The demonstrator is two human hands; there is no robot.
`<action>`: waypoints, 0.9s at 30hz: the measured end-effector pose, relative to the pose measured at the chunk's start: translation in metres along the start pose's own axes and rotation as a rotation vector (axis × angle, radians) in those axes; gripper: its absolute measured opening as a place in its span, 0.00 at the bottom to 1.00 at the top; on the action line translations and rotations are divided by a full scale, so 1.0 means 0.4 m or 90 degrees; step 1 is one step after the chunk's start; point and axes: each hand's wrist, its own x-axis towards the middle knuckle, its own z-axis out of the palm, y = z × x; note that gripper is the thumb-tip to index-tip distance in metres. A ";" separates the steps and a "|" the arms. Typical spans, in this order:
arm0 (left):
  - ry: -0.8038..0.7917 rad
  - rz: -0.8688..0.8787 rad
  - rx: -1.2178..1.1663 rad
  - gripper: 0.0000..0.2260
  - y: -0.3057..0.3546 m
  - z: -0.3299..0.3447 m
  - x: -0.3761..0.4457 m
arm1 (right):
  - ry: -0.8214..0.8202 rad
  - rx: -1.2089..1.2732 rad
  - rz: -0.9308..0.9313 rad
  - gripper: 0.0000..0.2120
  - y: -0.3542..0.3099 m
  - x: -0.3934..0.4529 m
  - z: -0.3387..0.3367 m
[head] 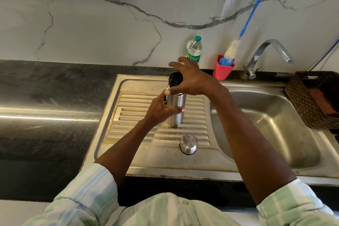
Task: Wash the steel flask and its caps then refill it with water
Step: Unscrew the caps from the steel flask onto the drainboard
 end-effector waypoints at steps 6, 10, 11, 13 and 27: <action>-0.005 -0.010 -0.009 0.36 -0.001 -0.001 0.000 | 0.077 -0.032 0.006 0.31 -0.005 0.006 0.035; -0.007 -0.008 -0.018 0.35 0.000 -0.001 -0.001 | -0.003 0.087 -0.066 0.32 0.008 -0.001 0.002; -0.007 -0.008 -0.019 0.34 0.000 -0.001 -0.001 | -0.035 0.116 -0.070 0.34 0.012 -0.002 -0.002; -0.007 -0.006 -0.021 0.34 -0.001 -0.002 -0.001 | -0.075 0.136 -0.069 0.39 0.013 -0.004 -0.002; -0.019 -0.003 -0.026 0.36 0.002 -0.005 0.003 | 0.183 0.210 -0.084 0.29 0.016 -0.037 0.026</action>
